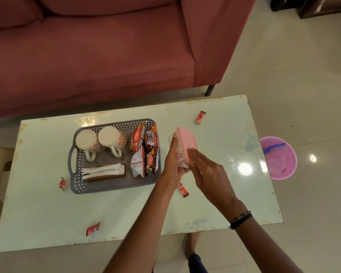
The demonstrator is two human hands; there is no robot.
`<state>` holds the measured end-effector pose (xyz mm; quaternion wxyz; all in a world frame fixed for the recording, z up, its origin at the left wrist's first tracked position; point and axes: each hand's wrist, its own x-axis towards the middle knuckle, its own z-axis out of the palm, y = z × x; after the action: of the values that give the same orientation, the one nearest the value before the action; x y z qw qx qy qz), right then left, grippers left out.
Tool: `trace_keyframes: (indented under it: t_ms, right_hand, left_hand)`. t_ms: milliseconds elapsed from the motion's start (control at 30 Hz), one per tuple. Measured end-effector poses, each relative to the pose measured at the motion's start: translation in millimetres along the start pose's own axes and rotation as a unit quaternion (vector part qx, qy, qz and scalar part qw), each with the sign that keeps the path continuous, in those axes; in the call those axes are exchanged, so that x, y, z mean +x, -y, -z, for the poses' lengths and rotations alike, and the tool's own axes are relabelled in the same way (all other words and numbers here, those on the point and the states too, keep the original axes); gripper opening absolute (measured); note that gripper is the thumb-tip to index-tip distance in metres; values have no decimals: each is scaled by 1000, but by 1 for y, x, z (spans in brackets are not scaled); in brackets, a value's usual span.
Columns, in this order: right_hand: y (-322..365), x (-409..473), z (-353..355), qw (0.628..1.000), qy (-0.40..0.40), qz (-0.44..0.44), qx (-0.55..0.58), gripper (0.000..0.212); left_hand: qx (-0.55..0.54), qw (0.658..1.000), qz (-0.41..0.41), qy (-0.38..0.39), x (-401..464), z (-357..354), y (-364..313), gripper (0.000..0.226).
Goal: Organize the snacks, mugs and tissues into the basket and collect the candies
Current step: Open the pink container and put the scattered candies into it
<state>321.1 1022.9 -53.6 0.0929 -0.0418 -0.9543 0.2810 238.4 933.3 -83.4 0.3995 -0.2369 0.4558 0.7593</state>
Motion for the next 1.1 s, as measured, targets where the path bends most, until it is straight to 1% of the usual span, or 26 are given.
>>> trace_keyframes:
  t_ms: [67, 133, 167, 200, 233, 300, 367, 433, 467, 533, 600, 667, 733, 800, 833, 900, 967, 1033, 1100]
  right_hand:
    - [0, -4, -5, 999, -16, 8, -47, 40]
    - [-1, -8, -12, 995, -34, 9, -91, 33]
    - [0, -10, -14, 994, -40, 7, -105, 33]
    - [0, -11, -16, 992, -47, 11, -115, 36]
    - [0, -11, -16, 991, -52, 18, -121, 35]
    - [-2, -10, -15, 992, -55, 23, -114, 26]
    - [-6, -5, -11, 995, -66, -19, -67, 30]
    - [-12, 0, -6, 994, -82, -65, -25, 43]
    - [-15, 1, -5, 992, -91, -82, -10, 46]
    - [-17, 3, -3, 983, -101, -140, 54, 41]
    - [-18, 4, -1, 955, -112, -231, 149, 28]
    - [-17, 4, 0, 927, -117, -287, 212, 19]
    - [-18, 2, -1, 915, -114, -307, 235, 17]
    - [-22, -2, -6, 904, -117, -327, 249, 17]
    - [-26, -4, -8, 896, -124, -340, 258, 15]
    - [-38, -6, -11, 875, -147, -369, 277, 15]
    - [-50, -9, -16, 857, -162, -390, 295, 26]
    - [-65, -11, -25, 843, -159, -409, 310, 34]
    - [-80, -15, -37, 830, -155, -430, 320, 35]
  left_hand:
    - [-2, 1000, -3, 5, -1, 0, 2, 58]
    - [-6, 1000, -5, 18, -2, -1, 2, 50]
    - [-6, 1000, -4, 23, -2, -1, 3, 48]
    - [-4, 1000, -1, 26, -2, -2, 3, 48]
    - [-3, 1000, 1, 27, -2, -2, 4, 50]
    - [-4, 1000, 3, 29, -2, 1, 6, 54]
    - [-33, 999, 4, 29, -1, 8, 10, 56]
    - [-72, 997, 0, 27, -2, 15, 13, 61]
    - [-84, 996, -3, 28, -1, 16, 13, 67]
    - [-99, 994, -8, 39, -1, 18, 13, 88]
    - [-104, 993, -7, 57, 2, 17, 12, 104]
    - [-112, 991, -4, 74, 5, 16, 11, 110]
    - [-111, 991, 6, 75, 6, 14, 9, 113]
    - [-87, 994, 17, 59, 8, 13, 10, 107]
    - [-76, 996, 21, 47, 9, 14, 11, 97]
    - [-58, 998, 26, 24, 14, 19, 15, 64]
    - [-8, 999, 33, -2, 23, 28, 21, 40]
    - [82, 995, 40, -33, 35, 35, 27, 30]
    - [156, 984, 49, -73, 50, 41, 34, 34]
